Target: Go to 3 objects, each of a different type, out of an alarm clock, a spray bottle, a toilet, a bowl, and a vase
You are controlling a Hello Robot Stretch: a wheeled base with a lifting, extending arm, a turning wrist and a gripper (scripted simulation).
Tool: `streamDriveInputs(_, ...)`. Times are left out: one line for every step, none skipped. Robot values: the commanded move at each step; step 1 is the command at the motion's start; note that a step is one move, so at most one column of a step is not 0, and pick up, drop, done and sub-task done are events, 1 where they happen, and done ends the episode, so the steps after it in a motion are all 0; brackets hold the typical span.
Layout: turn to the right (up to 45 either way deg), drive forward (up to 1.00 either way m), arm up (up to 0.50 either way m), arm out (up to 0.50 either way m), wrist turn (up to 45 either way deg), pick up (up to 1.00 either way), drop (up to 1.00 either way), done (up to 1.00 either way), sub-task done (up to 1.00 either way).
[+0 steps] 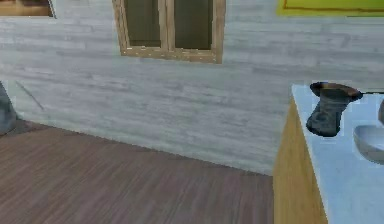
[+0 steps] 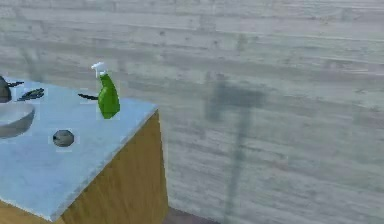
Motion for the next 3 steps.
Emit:
streamDriveInputs(-45.0,0.0,0.0,0.0,0.0,0.0,0.0,0.0,0.0)
streamDriveInputs(-33.0,0.0,0.0,0.0,0.0,0.0,0.0,0.0,0.0)
streamDriveInputs(0.0,1.0,0.0,0.0,0.0,0.0,0.0,0.0,0.0)
